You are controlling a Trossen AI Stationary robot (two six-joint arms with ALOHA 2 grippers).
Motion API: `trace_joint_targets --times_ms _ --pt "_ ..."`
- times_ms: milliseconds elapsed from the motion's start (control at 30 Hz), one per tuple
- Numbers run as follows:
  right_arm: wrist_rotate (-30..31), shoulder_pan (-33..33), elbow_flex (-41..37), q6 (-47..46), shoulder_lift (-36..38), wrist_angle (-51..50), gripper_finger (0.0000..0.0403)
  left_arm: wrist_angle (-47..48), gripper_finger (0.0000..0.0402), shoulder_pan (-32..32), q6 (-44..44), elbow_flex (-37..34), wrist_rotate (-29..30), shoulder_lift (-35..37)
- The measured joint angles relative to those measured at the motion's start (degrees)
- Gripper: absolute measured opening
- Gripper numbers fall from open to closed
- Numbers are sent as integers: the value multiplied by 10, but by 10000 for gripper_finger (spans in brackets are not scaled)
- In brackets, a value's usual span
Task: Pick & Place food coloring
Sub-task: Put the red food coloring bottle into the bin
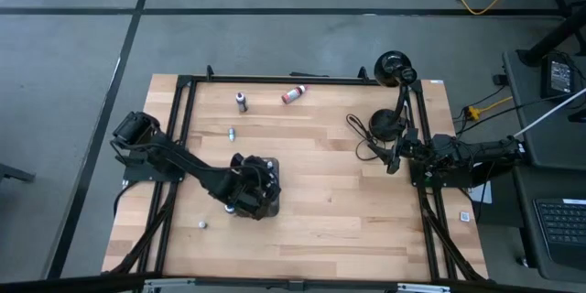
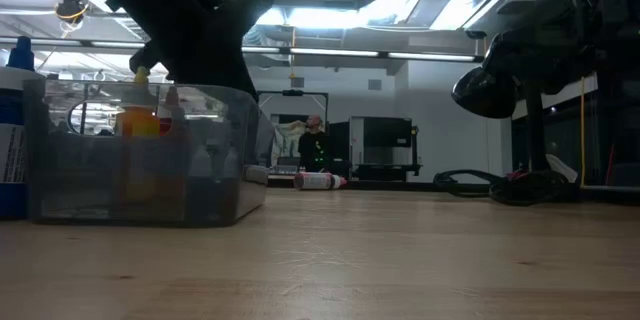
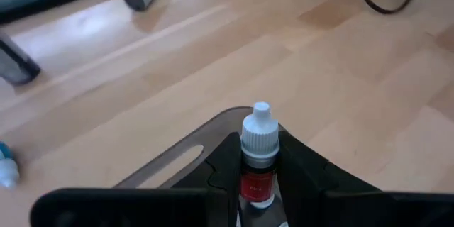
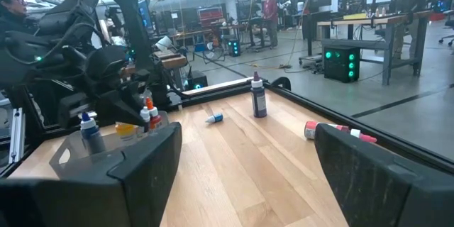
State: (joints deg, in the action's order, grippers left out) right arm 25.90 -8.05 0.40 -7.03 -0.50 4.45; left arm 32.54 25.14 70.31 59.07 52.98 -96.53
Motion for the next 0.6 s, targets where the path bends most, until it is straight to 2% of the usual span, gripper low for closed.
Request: trace_joint_targets --times_ms 267,600 --pt "0 0 0 0 0 0 323 5 65 -10 78 0 -22 -35" --pt "0 0 0 0 0 0 323 9 65 -18 118 1 -36 -68"
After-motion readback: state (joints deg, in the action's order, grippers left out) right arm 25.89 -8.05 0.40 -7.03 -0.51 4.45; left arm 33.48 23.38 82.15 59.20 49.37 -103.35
